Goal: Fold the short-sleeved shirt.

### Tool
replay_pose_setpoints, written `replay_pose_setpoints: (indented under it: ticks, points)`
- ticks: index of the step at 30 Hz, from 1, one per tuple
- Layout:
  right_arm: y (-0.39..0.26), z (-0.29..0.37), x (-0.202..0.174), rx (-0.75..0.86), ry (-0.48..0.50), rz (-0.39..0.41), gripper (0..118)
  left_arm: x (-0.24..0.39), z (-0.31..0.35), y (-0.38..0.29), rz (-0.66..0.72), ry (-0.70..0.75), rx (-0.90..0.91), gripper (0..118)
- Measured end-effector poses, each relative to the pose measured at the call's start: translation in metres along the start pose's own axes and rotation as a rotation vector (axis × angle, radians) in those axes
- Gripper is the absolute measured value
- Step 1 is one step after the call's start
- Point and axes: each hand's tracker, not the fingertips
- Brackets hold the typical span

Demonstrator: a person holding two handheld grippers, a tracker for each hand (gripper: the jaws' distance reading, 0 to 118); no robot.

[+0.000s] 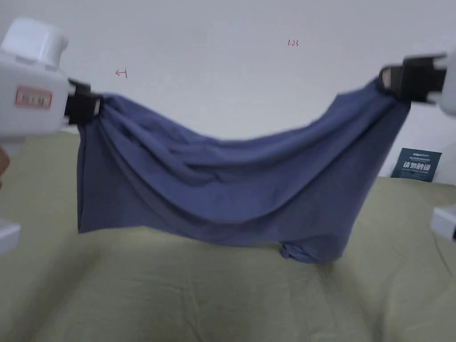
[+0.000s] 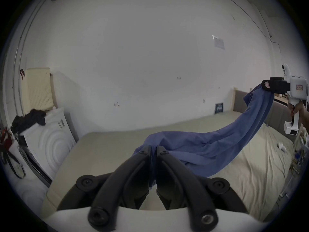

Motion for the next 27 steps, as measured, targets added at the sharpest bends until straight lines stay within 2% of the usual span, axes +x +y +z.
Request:
replay_pose_setpoints:
  ticks: [4,5,9,13,14,15,16,17,18,19,20,22,24,26,27]
  points:
    - [-0.070,0.044,-0.007,-0.073,0.017,-0.110,6,0.003,0.036,-0.068,0.039,-0.034,-0.067,5]
    - [-0.086,0.053,-0.006,-0.102,0.050,-0.124,6,0.004,0.044,-0.085,0.049,-0.077,-0.097,5]
    - [-0.148,0.087,-0.005,-0.213,0.062,-0.239,6,0.019,0.071,-0.143,0.017,-0.126,-0.192,5]
    - [-0.201,0.105,-0.006,-0.348,0.087,-0.322,7,0.032,0.079,-0.201,0.102,-0.180,-0.359,6]
    - [-0.214,0.109,-0.007,-0.388,0.083,-0.350,9,0.035,0.080,-0.216,0.126,-0.169,-0.401,10]
    - [-0.226,0.114,-0.008,-0.421,0.073,-0.380,14,0.039,0.082,-0.228,0.154,-0.166,-0.457,15]
    - [-0.234,0.118,-0.007,-0.471,0.048,-0.390,26,0.041,0.086,-0.239,0.193,-0.149,-0.484,20]
    - [-0.243,0.124,-0.008,-0.512,0.035,-0.394,55,0.044,0.090,-0.250,0.229,-0.163,-0.519,36]
    - [-0.252,0.130,-0.009,-0.570,0.022,-0.399,77,0.047,0.096,-0.261,0.266,-0.161,-0.561,56]
    - [-0.258,0.137,-0.010,-0.599,0.016,-0.411,83,0.050,0.102,-0.268,0.299,-0.143,-0.579,77]
    - [-0.261,0.147,-0.012,-0.591,0.010,-0.426,81,0.053,0.109,-0.274,0.326,-0.135,-0.600,86]
    - [-0.261,0.159,-0.018,-0.620,-0.043,-0.389,82,0.059,0.124,-0.275,0.377,-0.102,-0.589,86]
    - [-0.253,0.165,-0.022,-0.634,-0.119,-0.298,83,0.069,0.135,-0.260,0.362,-0.075,-0.568,86]
    - [-0.239,0.168,-0.037,-0.630,-0.214,-0.228,82,0.082,0.142,-0.240,0.290,-0.042,-0.511,84]
    - [-0.231,0.167,-0.048,-0.628,-0.250,-0.202,78,0.087,0.143,-0.235,0.238,-0.021,-0.485,78]
